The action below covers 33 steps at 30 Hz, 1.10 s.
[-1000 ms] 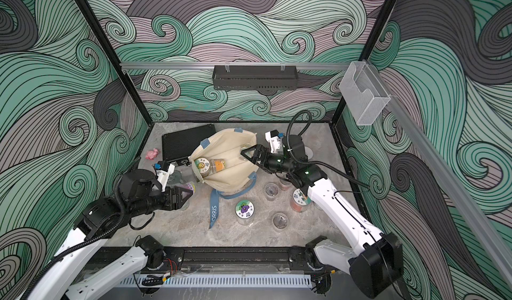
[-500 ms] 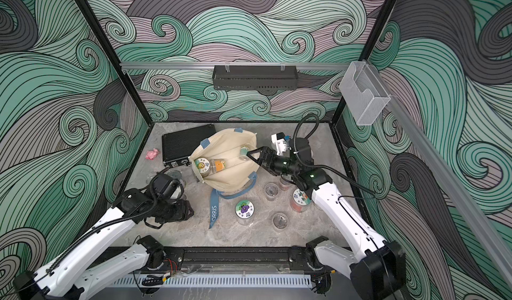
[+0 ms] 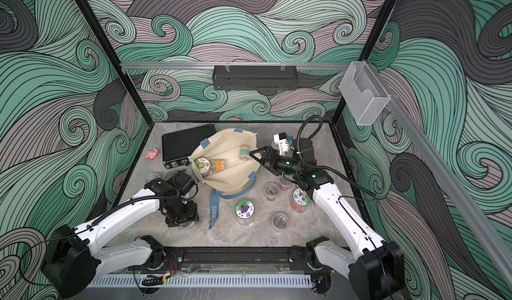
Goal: Take out the seed jars from the canvas bag
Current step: Place the seed jar at the center of the board, then adjust the canvas bag at the center of the board.
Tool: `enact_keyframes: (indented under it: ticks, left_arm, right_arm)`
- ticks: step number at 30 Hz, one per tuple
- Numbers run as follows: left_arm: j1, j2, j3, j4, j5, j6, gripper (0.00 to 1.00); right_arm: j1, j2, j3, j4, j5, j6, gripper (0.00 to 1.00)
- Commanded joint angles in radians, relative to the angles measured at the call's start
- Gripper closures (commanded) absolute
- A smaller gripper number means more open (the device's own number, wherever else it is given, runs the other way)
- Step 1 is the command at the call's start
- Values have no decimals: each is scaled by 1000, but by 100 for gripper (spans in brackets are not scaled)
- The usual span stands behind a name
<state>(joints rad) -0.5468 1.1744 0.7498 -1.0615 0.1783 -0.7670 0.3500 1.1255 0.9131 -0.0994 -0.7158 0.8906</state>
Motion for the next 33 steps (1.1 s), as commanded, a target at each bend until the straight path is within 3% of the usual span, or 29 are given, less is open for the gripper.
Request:
enact_keyframes:
  ticks: [1, 6, 13, 17, 20, 26, 29, 33]
  left_arm:
    - [-2, 37, 12, 14, -30, -43, 31]
    - [2, 90, 17, 20, -70, -59, 29]
    - [13, 71, 64, -29, -106, -77, 1]
    - [12, 29, 141, -124, -118, -73, 1]
    - [-12, -84, 233, -204, -164, -53, 1]
    - [-27, -272, 316, -186, -247, -2, 1]
    - [-25, -268, 390, -143, -343, 106, 1]
    - [5, -122, 502, -78, -370, 253, 2]
  right_arm:
    - [-18, -9, -18, 42, -33, -9, 1]
    - [-30, -1, -19, 59, -54, -1, 1]
    - [-31, -12, -15, 31, -62, -17, 1]
    - [-31, -38, -2, -34, -45, -53, 1]
    - [-29, -65, 29, -136, -11, -124, 2]
    - [37, -10, 143, -323, 88, -279, 8]
    - [114, 58, 216, -399, 178, -358, 14]
    - [210, 175, 300, -442, 269, -422, 23]
